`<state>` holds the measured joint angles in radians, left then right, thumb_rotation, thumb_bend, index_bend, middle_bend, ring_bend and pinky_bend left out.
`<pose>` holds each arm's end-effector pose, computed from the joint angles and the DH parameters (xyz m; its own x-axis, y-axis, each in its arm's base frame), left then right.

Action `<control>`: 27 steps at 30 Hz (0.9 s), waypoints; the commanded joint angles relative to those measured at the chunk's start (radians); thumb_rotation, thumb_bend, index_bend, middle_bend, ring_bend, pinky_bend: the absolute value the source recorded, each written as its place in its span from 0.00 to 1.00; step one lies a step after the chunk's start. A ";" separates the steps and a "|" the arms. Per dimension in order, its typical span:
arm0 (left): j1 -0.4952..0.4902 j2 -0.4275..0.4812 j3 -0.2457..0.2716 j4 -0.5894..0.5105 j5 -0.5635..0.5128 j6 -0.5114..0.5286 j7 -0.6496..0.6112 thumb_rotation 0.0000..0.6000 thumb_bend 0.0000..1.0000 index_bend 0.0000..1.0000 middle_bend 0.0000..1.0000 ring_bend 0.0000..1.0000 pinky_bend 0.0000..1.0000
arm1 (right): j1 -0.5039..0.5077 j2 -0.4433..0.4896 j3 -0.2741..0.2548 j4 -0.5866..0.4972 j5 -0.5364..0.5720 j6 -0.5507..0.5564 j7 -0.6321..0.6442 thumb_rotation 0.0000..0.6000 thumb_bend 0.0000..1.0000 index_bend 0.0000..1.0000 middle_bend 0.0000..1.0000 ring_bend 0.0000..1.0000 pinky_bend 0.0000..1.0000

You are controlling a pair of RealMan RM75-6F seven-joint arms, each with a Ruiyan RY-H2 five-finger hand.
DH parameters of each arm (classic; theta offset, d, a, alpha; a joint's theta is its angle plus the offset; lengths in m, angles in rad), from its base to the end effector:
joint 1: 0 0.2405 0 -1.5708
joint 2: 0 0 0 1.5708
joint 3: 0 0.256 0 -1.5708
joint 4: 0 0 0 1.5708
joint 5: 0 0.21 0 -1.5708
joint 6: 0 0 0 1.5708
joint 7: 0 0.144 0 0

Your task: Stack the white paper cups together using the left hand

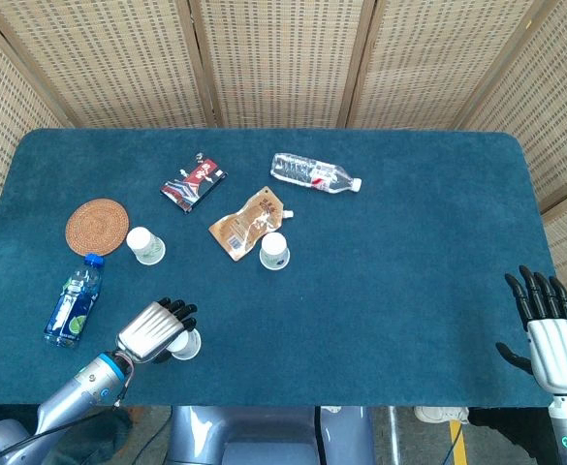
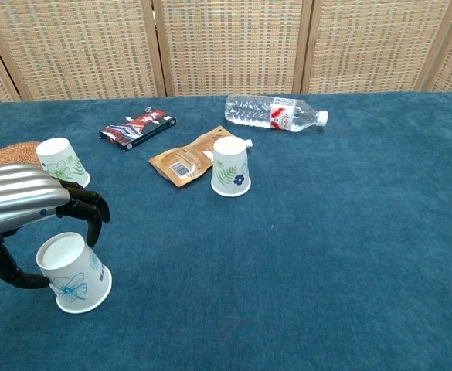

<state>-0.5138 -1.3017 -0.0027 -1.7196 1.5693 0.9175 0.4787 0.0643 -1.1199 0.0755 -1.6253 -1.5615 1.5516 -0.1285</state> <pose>-0.1895 0.2392 0.0135 0.7360 0.2025 0.6460 0.5927 -0.6537 -0.4704 -0.2979 -0.1791 0.1666 0.4957 0.0871 0.8641 -0.8647 -0.0433 0.5004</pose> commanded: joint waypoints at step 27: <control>-0.440 -0.034 -0.417 0.047 -0.492 -0.107 0.104 1.00 0.23 0.56 0.38 0.36 0.41 | 0.046 -0.045 0.033 0.064 0.108 -0.097 -0.035 1.00 0.00 0.00 0.00 0.00 0.00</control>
<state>-0.8820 -1.2925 -0.3847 -1.7327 1.1454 0.8569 0.5511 0.1087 -1.1634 0.1083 -1.5632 -1.4551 1.4561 -0.1627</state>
